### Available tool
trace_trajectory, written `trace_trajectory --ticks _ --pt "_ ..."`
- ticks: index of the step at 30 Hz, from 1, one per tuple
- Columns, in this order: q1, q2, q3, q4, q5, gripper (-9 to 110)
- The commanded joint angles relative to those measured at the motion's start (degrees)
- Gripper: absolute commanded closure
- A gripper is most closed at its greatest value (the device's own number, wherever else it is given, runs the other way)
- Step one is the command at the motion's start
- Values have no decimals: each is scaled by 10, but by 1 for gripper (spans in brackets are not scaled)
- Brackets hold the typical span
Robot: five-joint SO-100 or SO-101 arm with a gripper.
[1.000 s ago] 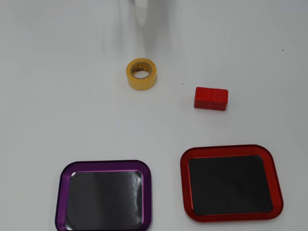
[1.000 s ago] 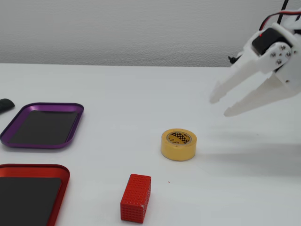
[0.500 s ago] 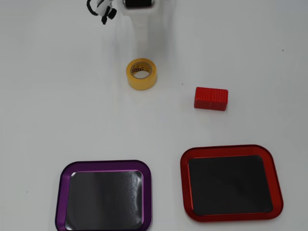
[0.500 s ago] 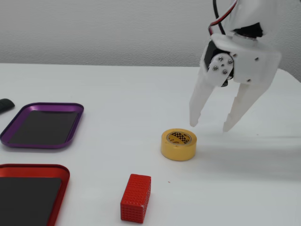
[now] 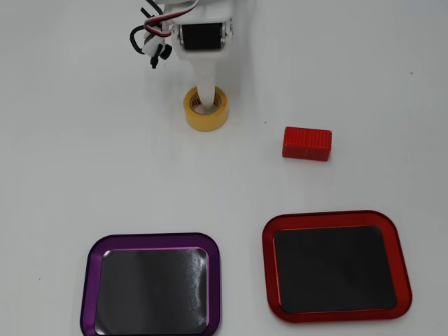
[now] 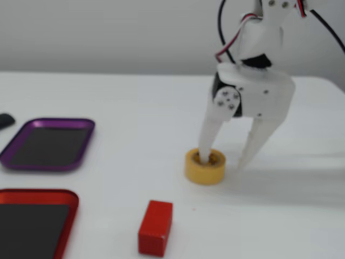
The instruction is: Grasp a tape and put it in the right purple dish.
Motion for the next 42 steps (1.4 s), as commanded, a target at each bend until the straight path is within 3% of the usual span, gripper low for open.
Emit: trace_trajectory --ticks 1,8,23,29,34,42 --pt "1 2 -1 -25 -6 86" --pt "2 2 17 -46 -7 102" --pt "-2 98 -83 -31 -6 102" --pt "1 149 -94 -177 -11 102" --pt "0 83 -98 -302 -42 102" --pt "1 -152 -328 -259 -38 102"
